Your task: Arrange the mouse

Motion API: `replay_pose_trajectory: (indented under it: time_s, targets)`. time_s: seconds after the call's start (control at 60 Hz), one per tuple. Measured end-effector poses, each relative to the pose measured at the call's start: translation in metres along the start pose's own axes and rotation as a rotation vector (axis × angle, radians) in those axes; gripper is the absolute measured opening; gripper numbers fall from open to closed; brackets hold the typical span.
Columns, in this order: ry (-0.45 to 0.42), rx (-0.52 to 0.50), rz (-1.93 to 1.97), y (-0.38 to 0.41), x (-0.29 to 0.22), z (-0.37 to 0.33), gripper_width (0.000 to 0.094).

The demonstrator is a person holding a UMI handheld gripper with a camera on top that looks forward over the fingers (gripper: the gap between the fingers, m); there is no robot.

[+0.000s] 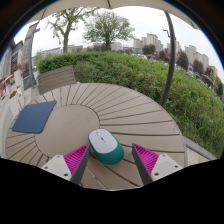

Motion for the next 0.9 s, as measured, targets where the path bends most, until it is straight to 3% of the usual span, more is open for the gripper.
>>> replay_pose_trajectory:
  time_s: [0.233,0.467,0.5,0.517,0.55,0.717,0.9]
  targets:
    - [0.01,-0.009,0.022,-0.01,-0.016,0.025,0.0846]
    - [0.03,0.011,0.048,-0.016,-0.018,0.029,0.0777]
    - [0.033,0.014,0.038,-0.016,-0.018,0.028,0.0735]
    - [0.034,0.012,0.034,-0.016,-0.018,0.028,0.0668]
    - [0.04,0.009,0.022,-0.016,-0.02,0.028,0.0448]
    - [0.09,0.022,0.05,-0.019,-0.034,0.018,0.041]
    - [0.002,-0.048,0.067,0.026,-0.131,-0.017,0.0409]
Point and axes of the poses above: the point between the fingertips, and its own axes, seen from behind it with the camera up: y to the left, x down, z forward, the way the camera looks, the point moved 9 cm from there along -z, backward, against the way the camera looks, and after that the axes turned 12 degrees about -z, right-handed, at the moved point
